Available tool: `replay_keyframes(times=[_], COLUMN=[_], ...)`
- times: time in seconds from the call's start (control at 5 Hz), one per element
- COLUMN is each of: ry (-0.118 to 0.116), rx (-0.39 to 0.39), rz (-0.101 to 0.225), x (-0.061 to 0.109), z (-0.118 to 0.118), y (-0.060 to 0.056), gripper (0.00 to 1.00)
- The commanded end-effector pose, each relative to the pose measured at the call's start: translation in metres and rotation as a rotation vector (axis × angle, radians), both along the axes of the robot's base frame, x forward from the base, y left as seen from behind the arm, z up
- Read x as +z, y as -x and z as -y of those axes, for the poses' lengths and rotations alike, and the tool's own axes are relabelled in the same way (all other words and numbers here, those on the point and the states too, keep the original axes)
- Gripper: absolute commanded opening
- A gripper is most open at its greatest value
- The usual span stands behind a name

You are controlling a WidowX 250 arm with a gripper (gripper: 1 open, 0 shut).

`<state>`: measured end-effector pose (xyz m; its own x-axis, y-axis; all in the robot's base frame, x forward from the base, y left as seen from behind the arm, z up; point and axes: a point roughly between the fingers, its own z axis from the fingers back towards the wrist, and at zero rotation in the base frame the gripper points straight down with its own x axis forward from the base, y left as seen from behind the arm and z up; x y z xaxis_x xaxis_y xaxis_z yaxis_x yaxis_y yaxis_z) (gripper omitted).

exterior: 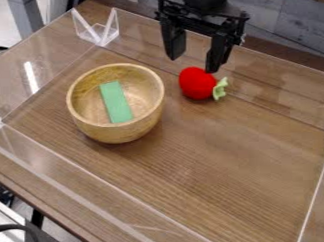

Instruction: Remove the green stick from the brown bowl and put it on the table

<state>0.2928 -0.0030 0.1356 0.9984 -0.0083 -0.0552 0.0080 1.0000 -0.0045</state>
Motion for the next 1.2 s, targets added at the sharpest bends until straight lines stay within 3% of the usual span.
replay_keyframes(times=[0.0, 0.6, 1.0], ry=[0.017, 0.085, 0.128], rx=[0.034, 0.131, 0.166], rz=[0.001, 0.085, 0.115], x=[-0.01, -0.003, -0.007], z=[-0.016, -0.063, -0.09], y=[0.008, -0.006, 0.004], gripper=[1.0, 1.0, 1.0])
